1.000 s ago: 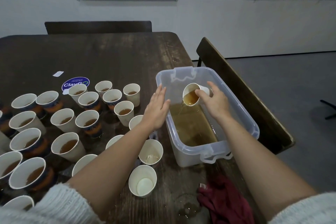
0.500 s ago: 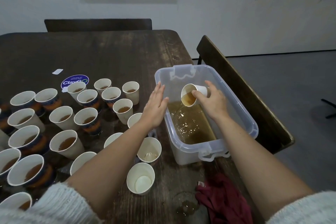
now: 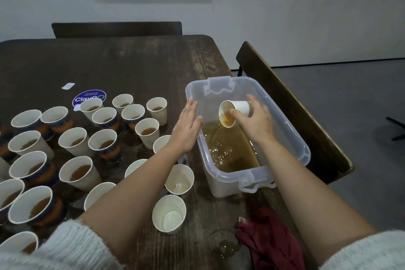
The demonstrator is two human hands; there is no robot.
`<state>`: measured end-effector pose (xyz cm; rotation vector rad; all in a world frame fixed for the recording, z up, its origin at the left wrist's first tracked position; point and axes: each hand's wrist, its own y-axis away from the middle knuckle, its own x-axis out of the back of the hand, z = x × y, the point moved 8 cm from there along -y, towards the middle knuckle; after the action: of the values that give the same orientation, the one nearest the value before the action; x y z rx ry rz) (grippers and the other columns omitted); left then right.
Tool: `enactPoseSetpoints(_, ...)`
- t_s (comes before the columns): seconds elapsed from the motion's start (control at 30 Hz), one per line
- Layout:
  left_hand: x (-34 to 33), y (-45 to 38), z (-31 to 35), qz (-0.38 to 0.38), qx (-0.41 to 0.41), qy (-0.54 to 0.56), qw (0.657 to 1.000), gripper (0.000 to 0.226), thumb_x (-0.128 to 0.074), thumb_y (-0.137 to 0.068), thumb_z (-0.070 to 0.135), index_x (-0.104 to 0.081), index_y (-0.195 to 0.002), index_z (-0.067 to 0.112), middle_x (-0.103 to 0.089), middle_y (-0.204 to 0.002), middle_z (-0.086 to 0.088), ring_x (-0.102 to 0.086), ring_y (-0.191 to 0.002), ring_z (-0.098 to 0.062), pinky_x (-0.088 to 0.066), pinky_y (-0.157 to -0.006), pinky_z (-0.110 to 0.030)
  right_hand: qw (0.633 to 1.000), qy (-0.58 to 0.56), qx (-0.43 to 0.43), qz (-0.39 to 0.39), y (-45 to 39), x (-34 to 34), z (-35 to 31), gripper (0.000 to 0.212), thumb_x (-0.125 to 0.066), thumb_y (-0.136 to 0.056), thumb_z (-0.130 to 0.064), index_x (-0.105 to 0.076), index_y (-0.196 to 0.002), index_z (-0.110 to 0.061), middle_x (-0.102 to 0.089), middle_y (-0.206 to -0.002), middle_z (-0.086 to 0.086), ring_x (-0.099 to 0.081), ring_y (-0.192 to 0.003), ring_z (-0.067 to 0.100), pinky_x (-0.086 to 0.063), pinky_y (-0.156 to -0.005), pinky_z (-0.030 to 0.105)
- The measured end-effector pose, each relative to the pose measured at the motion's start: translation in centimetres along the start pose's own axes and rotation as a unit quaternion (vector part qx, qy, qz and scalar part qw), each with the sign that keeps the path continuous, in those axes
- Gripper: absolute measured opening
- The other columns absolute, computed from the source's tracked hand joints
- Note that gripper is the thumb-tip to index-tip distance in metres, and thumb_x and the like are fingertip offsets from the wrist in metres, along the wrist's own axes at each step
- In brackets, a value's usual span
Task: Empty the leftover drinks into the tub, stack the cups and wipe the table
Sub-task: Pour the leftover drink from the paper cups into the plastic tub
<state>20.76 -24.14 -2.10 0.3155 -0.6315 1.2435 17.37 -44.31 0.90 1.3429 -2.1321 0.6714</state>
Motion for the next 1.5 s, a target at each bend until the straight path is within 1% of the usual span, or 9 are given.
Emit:
enactPoseSetpoints(0.2, 0.0, 0.0, -0.1, 0.0, -0.002, 0.001, 1.0, 0.052, -0.024, -0.105, 0.033, -0.007, -0.154, 0.026, 0.003, -0.162, 0.008, 0.0, -0.149, -0.012, -0.007, -0.12, -0.041, 1.0, 0.006, 0.009, 0.008, 0.0, 0.0, 0.0, 0.076, -0.066, -0.082, -0.056, -0.036, -0.146, -0.028, -0.04, -0.139, 0.007, -0.046, -0.122, 0.027, -0.046, -0.1, 0.045)
enactPoseSetpoints(0.37, 0.0, 0.0, 0.0, 0.0, -0.003, 0.005, 1.0, 0.052, -0.025, -0.106, 0.031, -0.008, -0.154, 0.025, 0.002, -0.162, 0.007, -0.001, -0.149, -0.013, -0.008, -0.121, -0.042, 0.999, 0.019, 0.021, 0.015, 0.0, 0.1, -0.2, 0.076, -0.066, -0.082, -0.056, -0.037, -0.145, -0.027, -0.04, -0.14, 0.007, -0.047, -0.121, 0.025, -0.047, -0.096, 0.04)
enactPoseSetpoints(0.5, 0.0, 0.0, 0.0, 0.0, -0.003, 0.004, 1.0, 0.052, -0.025, -0.106, 0.031, -0.009, -0.154, 0.025, 0.002, -0.162, 0.007, 0.0, -0.149, -0.013, -0.007, -0.121, -0.041, 0.999, 0.03, 0.02, 0.018, -0.1, 0.1, -0.1, 0.076, -0.069, -0.081, -0.052, -0.038, -0.145, -0.027, -0.04, -0.14, 0.007, -0.047, -0.122, 0.028, -0.048, -0.098, 0.045)
enactPoseSetpoints(0.63, 0.0, 0.0, 0.0, 0.0, 0.001, 0.006, 1.0, 0.052, -0.025, -0.106, 0.033, -0.008, -0.154, 0.026, 0.002, -0.162, 0.008, -0.001, -0.149, -0.013, -0.008, -0.12, -0.042, 0.998, 0.043, 0.027, 0.022, -0.1, 0.2, -0.2, 0.075, -0.07, -0.08, -0.048, -0.038, -0.144, -0.027, -0.039, -0.141, 0.006, -0.045, -0.123, 0.028, -0.047, -0.095, 0.042)
enactPoseSetpoints(0.93, 0.1, 0.1, 0.2, 0.001, 0.0, 0.006, 1.0, 0.052, -0.025, -0.106, 0.032, -0.007, -0.154, 0.026, 0.002, -0.162, 0.008, 0.0, -0.149, -0.013, -0.009, -0.121, -0.044, 0.996, 0.071, 0.045, 0.033, 0.1, 0.2, -0.6, 0.078, -0.07, -0.079, -0.052, -0.037, -0.145, -0.027, -0.037, -0.143, 0.006, -0.045, -0.124, 0.027, -0.051, -0.095, 0.044)
enactPoseSetpoints(1.17, -0.1, 0.1, 0.1, 0.001, 0.008, 0.0, 1.0, 0.053, -0.024, -0.105, 0.036, -0.005, -0.154, 0.029, 0.004, -0.162, 0.009, 0.0, -0.149, -0.014, -0.009, -0.121, -0.045, 0.994, 0.093, 0.056, 0.034, 0.5, 0.3, -1.2, 0.078, -0.068, -0.08, -0.055, -0.036, -0.146, -0.026, -0.034, -0.146, 0.007, -0.041, -0.128, 0.028, -0.048, -0.099, 0.044)
enactPoseSetpoints(1.3, -0.1, 0.1, 0.1, 0.001, 0.006, 0.001, 1.0, 0.053, -0.024, -0.105, 0.037, -0.005, -0.154, 0.029, 0.004, -0.162, 0.009, 0.0, -0.149, -0.015, -0.009, -0.121, -0.048, 0.992, 0.101, 0.061, 0.031, 0.6, 0.2, -1.4, 0.077, -0.069, -0.081, -0.053, -0.036, -0.146, -0.026, -0.034, -0.146, 0.007, -0.04, -0.128, 0.026, -0.047, -0.097, 0.039)
enactPoseSetpoints(1.43, 0.3, 0.1, 0.3, -0.005, 0.0, -0.012, 1.0, 0.054, -0.026, -0.104, 0.041, -0.011, -0.154, 0.026, 0.0, -0.162, 0.006, -0.001, -0.149, -0.017, -0.01, -0.12, -0.053, 1.0, -0.004, 0.012, 0.02, 0.5, 0.2, -0.7, 0.068, -0.07, -0.084, -0.044, -0.042, -0.143, -0.023, -0.044, -0.14, 0.007, -0.047, -0.123, 0.025, -0.044, -0.094, 0.036)
enactPoseSetpoints(1.5, 0.6, 0.0, 0.6, -0.01, 0.008, -0.051, 0.999, 0.055, -0.029, -0.103, 0.042, -0.015, -0.153, 0.024, -0.004, -0.162, 0.005, -0.003, -0.149, -0.019, -0.01, -0.119, -0.055, 0.996, -0.088, -0.034, 0.001, 0.6, -0.2, -0.3, 0.063, -0.066, -0.086, -0.048, -0.048, -0.141, -0.022, -0.053, -0.136, 0.006, -0.051, -0.121, 0.024, -0.044, -0.1, 0.038)
